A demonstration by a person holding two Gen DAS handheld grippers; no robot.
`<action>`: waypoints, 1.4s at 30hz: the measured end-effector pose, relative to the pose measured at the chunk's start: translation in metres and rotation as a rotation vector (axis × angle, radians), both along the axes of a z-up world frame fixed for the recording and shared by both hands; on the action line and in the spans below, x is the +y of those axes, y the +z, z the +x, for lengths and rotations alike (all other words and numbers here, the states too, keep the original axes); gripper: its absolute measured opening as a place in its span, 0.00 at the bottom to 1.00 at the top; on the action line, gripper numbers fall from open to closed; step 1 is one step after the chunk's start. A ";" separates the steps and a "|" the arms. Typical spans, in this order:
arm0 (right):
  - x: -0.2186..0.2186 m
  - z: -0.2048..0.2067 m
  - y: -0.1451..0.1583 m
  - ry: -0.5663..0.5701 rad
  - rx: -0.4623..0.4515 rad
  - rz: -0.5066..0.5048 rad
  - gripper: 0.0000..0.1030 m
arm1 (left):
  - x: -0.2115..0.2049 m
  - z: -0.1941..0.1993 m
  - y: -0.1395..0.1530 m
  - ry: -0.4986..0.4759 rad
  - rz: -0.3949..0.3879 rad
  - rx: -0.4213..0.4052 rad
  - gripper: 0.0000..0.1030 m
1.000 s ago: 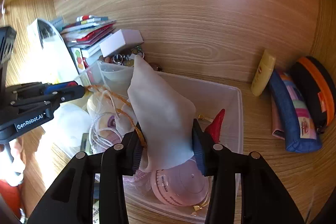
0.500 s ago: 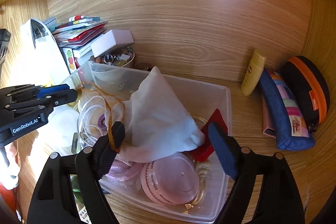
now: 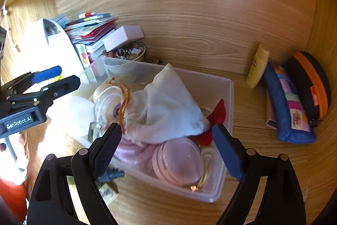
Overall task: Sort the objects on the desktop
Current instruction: 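Move both open tools back toward the green bottle and blue box on the desk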
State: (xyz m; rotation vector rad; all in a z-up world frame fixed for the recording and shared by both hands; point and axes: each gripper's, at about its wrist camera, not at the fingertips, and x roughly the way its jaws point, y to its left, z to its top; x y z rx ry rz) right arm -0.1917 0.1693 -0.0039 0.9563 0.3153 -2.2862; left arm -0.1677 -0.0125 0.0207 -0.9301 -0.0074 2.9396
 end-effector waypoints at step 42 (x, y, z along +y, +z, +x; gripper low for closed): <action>0.119 0.104 -0.047 -0.131 0.065 0.093 0.93 | 0.029 0.065 -0.068 -0.129 0.025 -0.243 0.97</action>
